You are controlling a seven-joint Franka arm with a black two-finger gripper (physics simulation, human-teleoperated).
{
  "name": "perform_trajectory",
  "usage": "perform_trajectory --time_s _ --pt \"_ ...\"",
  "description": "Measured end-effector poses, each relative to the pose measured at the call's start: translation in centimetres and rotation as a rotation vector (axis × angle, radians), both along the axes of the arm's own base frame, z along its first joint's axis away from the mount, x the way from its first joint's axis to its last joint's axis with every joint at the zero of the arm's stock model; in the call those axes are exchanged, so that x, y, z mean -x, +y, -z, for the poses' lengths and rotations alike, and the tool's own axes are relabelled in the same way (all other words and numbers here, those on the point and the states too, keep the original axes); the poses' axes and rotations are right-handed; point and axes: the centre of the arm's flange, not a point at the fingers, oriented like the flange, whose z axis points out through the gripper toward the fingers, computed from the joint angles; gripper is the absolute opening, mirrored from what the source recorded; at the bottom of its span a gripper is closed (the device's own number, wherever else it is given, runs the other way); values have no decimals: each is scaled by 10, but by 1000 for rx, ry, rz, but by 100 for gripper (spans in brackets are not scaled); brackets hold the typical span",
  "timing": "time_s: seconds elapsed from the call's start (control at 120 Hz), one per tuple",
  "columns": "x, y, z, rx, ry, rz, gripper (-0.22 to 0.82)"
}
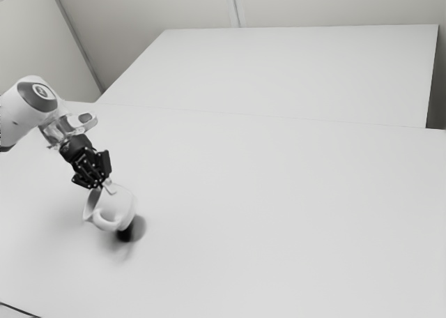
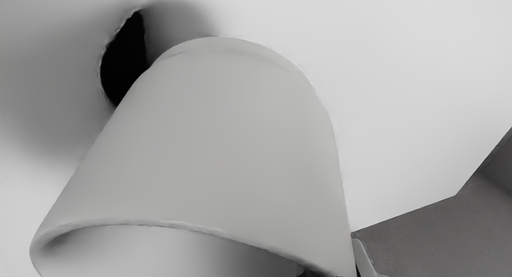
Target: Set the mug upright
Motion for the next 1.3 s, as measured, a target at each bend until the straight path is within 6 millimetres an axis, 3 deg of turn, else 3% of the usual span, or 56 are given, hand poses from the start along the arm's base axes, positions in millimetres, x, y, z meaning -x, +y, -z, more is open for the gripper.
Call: perform_trajectory --time_s 0.183,0.425,0.692,0.85,1.3 --pt "-24 -50 -13 -196 33 84 -12" --pt "-34 -94 -16 -382 107 26 -12" --pt "-50 -146 4 -557 188 -56 -13" --pt "-70 -175 19 -674 215 -75 -13" --pt "-88 -183 41 -746 272 -252 -13"
